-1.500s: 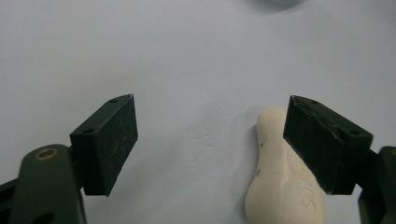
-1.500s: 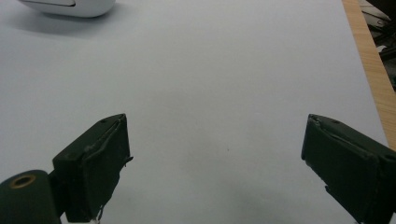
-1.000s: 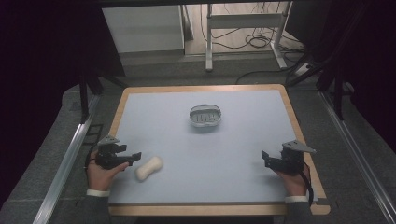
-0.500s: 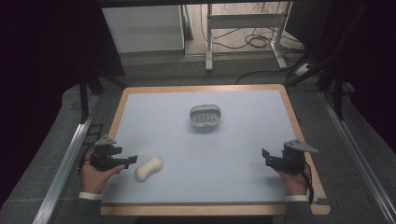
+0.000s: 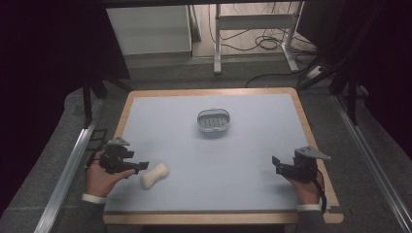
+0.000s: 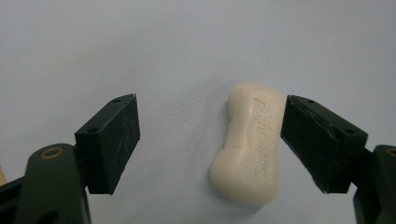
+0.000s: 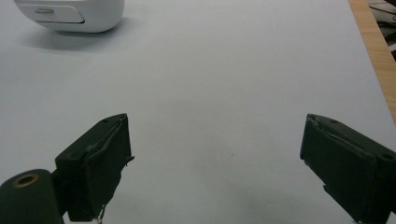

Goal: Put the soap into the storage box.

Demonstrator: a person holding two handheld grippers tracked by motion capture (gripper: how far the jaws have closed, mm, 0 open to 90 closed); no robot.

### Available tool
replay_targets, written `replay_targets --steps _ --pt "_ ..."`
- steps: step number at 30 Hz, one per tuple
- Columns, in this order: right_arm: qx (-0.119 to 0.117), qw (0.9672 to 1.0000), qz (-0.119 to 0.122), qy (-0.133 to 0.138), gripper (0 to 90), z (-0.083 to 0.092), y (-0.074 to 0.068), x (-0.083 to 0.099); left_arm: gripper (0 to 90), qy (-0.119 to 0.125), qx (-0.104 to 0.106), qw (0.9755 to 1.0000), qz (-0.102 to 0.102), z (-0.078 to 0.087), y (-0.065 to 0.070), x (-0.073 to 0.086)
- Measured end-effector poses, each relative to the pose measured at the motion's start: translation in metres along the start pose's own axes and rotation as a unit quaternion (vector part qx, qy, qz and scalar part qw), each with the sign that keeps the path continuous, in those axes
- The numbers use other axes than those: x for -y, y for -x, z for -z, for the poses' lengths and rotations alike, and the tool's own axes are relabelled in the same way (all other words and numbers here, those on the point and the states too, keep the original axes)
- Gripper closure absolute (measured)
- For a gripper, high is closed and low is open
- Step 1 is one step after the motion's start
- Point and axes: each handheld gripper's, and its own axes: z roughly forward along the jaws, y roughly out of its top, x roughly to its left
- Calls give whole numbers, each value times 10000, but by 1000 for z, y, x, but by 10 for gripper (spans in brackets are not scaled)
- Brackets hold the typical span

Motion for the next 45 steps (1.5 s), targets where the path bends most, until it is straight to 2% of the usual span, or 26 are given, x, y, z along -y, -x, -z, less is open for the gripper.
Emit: replay_targets --steps 7,10,14,21,27,36,45 --pt "32 10000 36 -30 85 -1 -1 1 202 -199 20 9997 -167 0 7 -6" --pt "42 10000 57 -47 85 -1 -1 1 211 -269 89 9994 -221 0 9 -9" --pt "59 9999 80 -78 85 -2 -1 2 238 -414 188 9985 -289 -5 13 -12" --pt "60 9999 92 -73 85 -2 -2 2 242 -602 230 9970 -419 -15 19 -14" --pt "48 9999 102 -86 85 -2 -2 2 251 -883 271 9936 -649 -24 26 -13" --pt "71 9998 120 -116 85 -4 -3 3 299 -1177 326 9900 -709 -38 30 -8" --pt "83 9998 134 -145 85 -5 -2 4 317 -1394 218 9866 -824 -51 36 -11"
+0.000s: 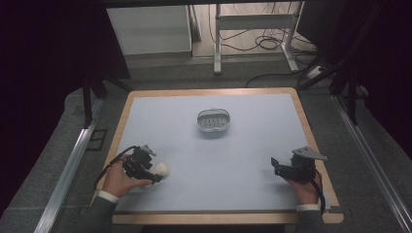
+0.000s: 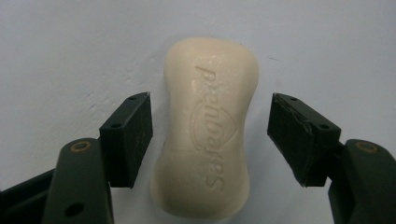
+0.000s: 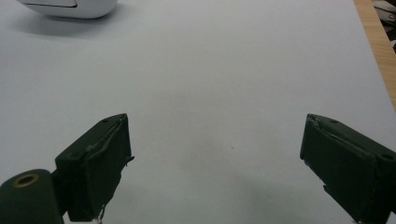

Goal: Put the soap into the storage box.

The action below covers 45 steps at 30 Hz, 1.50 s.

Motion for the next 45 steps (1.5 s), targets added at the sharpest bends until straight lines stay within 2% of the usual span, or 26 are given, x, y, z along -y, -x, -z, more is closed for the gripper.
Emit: replay_targets --steps 9,12,14,20,26,29,32,41,45 --pt "34 10000 -2 20 85 1 1 0 376 -244 -160 9995 -117 -9 4 0" --pt "55 10000 -30 -7 85 1 1 0 448 -329 -265 9991 -100 -12 4 0" --pt "66 10000 -30 -13 85 1 1 0 487 -322 -256 9991 -80 -12 3 0" --pt "91 10000 -19 -18 85 1 2 0 498 -368 -280 9989 -118 -10 2 0" --pt "94 10000 -18 -15 85 1 2 0 499 -185 -220 9995 -96 3 -2 -3" --pt "101 9999 -10 -21 85 0 2 0 499 -128 -266 9995 -127 9 -2 -6" --pt "107 9999 -14 -19 85 1 1 0 499 32 -281 9995 -137 13 -2 -8" --pt "93 10000 -12 -16 85 1 2 1 499 149 -280 9994 -104 20 -5 -8" --pt "87 10000 -15 -18 85 1 3 1 499 248 -346 9990 -102 25 -7 -8"
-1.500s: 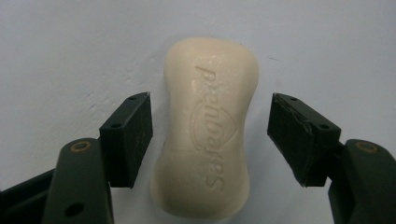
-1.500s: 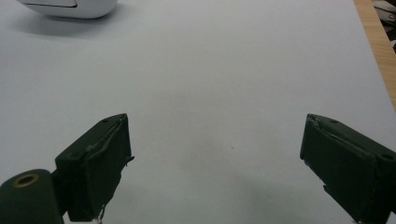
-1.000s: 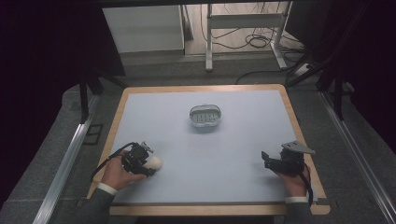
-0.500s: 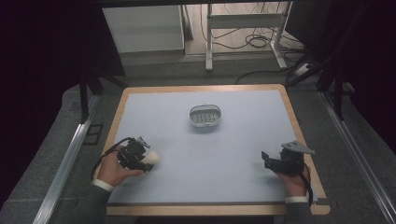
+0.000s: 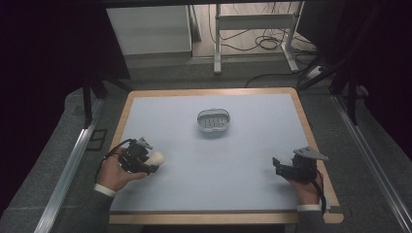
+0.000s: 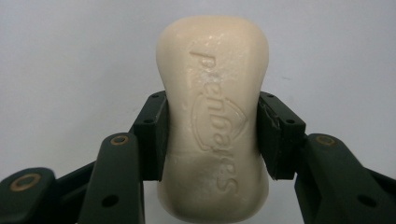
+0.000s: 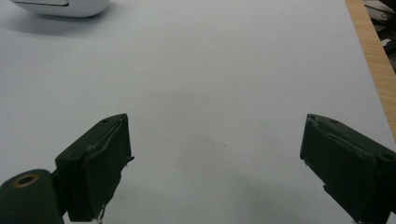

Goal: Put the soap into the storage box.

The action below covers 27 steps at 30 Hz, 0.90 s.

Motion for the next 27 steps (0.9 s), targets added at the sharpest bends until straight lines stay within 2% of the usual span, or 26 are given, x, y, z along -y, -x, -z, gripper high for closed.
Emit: replay_targets --steps 27 --pt "34 10000 26 -15 85 -1 0 1 499 13 15 10000 -81 0 -4 -19"
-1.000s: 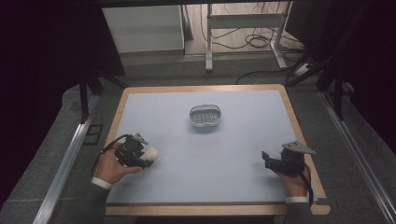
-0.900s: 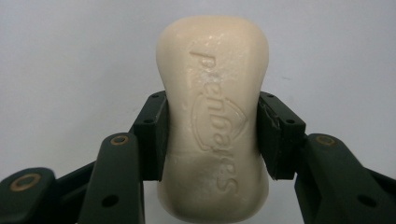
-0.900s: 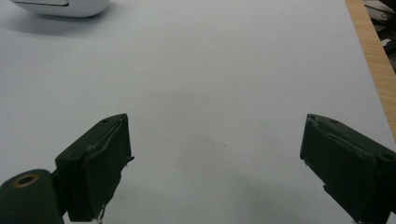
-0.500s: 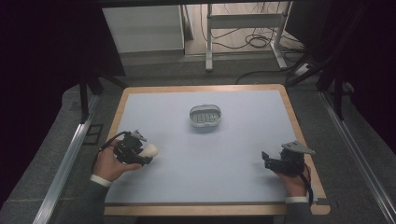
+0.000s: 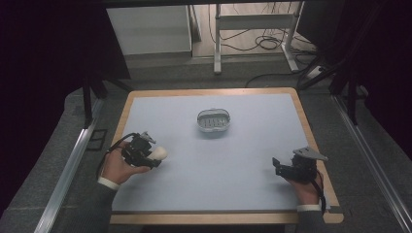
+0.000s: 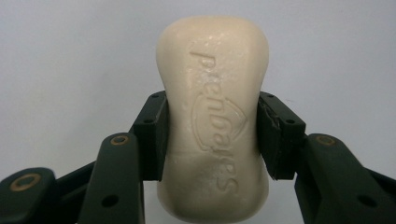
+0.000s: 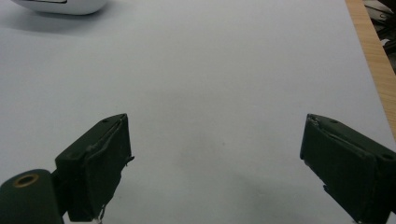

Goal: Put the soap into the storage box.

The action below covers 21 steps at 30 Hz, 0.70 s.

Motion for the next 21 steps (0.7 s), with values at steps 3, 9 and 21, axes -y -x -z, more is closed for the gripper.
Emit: replay_targets --steps 3,9,21 --pt "-8 10000 8 -12 85 0 0 0 499 21 71 10000 -12 1 0 -2" --pt "-18 10000 17 -37 85 -1 -2 0 499 18 23 10000 -57 4 0 -7" --pt "-22 10000 27 -32 85 -1 -1 1 499 41 18 9999 -122 3 2 -17"
